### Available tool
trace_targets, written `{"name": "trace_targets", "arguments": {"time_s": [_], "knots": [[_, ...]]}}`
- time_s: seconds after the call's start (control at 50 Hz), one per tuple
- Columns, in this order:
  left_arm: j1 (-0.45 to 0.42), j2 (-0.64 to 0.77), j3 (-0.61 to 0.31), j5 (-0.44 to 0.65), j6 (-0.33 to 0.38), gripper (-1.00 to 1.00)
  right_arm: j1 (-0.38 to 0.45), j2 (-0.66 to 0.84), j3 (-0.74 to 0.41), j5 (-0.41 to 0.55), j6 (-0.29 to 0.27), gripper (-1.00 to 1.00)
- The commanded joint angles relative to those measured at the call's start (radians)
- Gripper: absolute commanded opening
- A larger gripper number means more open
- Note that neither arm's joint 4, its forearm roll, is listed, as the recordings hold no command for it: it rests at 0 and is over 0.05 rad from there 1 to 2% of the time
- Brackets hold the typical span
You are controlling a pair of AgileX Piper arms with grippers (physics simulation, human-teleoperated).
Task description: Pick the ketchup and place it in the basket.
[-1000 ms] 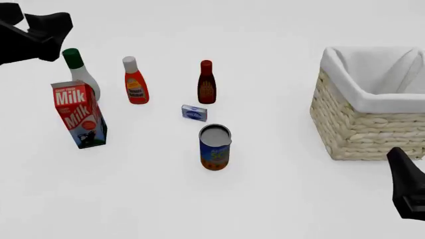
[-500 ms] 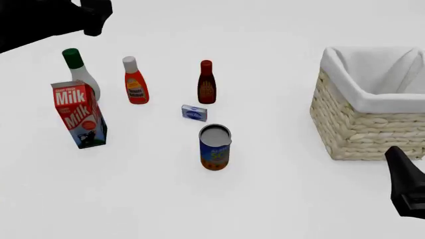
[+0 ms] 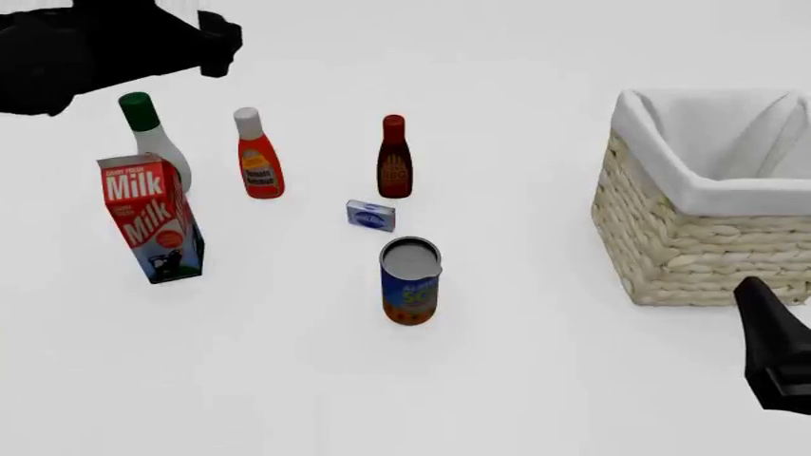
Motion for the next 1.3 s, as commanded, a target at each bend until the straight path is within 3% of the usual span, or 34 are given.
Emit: {"name": "trace_targets", "arguments": {"time_s": [0.02,0.5,0.74,1.3], "knots": [[0.027,0.113,-0.048,-0.032,0.009,1.0,0.001,0.004,0.0,-0.002,0.002,1.0],[0.055,0.237,-0.134,-0.044,0.004,1.0,0.001,0.019,0.0,-0.012,0.002,1.0],[0.076,0.371,-0.214,-0.056,-0.002,1.0,0.008,0.103,0.0,-0.079,0.006,1.0],[0.093,0.493,-0.223,-0.104,-0.006,1.0,0.009,0.123,0.0,-0.093,0.017,1.0]]}}
